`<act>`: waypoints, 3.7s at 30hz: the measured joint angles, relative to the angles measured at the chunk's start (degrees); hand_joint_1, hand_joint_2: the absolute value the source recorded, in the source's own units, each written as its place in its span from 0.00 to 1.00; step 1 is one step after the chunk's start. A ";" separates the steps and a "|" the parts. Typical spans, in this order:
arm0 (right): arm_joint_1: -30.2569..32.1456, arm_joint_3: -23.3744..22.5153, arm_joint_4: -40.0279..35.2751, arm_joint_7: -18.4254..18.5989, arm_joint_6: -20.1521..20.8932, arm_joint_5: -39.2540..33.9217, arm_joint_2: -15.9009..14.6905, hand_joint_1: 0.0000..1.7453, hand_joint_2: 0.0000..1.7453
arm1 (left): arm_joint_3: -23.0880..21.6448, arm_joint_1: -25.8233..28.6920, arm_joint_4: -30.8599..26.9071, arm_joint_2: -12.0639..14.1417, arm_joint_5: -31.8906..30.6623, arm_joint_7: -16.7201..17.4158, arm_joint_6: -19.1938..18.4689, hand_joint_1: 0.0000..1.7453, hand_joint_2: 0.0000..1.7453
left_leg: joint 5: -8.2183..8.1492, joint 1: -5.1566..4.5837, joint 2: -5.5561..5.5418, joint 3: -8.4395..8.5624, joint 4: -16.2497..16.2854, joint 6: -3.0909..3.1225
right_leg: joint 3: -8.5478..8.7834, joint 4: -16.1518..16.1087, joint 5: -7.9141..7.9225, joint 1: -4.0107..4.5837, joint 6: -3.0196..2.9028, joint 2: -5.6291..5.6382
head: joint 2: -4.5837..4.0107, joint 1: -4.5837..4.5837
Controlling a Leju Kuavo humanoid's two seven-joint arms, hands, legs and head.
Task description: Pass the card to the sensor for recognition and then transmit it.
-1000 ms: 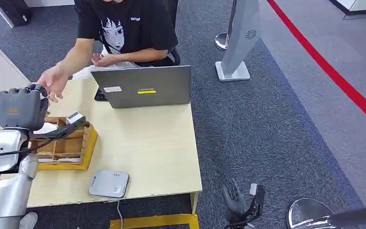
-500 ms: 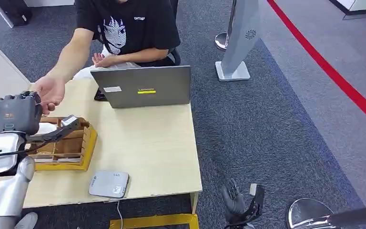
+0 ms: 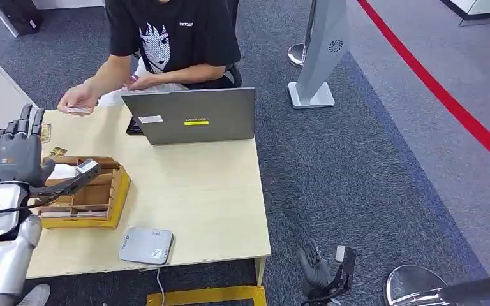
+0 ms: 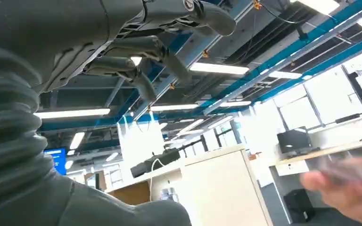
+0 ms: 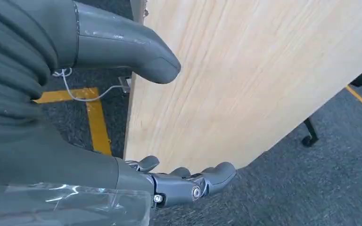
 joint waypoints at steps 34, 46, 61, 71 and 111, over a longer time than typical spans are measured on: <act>2.35 -9.33 -0.90 -2.69 1.51 1.12 -0.07 0.00 1.00 | -3.43 28.45 -25.35 2.29 1.44 -7.80 4.54 0.00 1.00 | -0.10 -0.01 0.09 -0.01 -0.02 0.01 | -0.04 -0.06 -0.06 -0.01 0.03 0.12 | 0.00 0.00; 2.95 -11.17 -1.14 -2.84 2.01 2.27 -0.09 0.00 1.00 | -1.91 32.73 -25.07 1.77 2.97 -8.15 5.25 0.00 1.00 | -0.09 -0.01 0.07 -0.02 -0.03 0.01 | -0.03 -0.06 -0.05 -0.01 0.03 0.11 | 0.00 0.00; 2.92 -12.24 -1.22 -2.62 2.10 5.42 -0.07 0.00 1.00 | 9.64 31.76 -18.49 -0.35 5.75 -11.37 4.89 0.00 1.00 | -0.08 0.00 0.05 -0.01 -0.03 0.00 | -0.02 -0.05 -0.05 0.00 0.03 0.09 | 0.00 0.00; 2.82 -12.83 -1.22 -2.12 2.89 7.13 0.31 0.00 1.00 | 11.41 28.08 -12.79 -1.68 5.38 -12.28 3.96 0.00 1.00 | -0.08 0.00 0.03 -0.02 -0.03 0.00 | -0.01 -0.05 -0.05 0.00 0.03 0.07 | 0.00 -0.02; 2.00 -13.44 -1.20 -1.84 3.82 9.92 1.46 0.00 1.00 | 9.84 24.47 -9.05 -3.61 5.92 -11.30 2.05 0.00 1.00 | -0.08 0.00 0.03 -0.02 -0.03 -0.01 | -0.01 -0.05 -0.04 0.00 0.02 0.07 | 0.00 0.00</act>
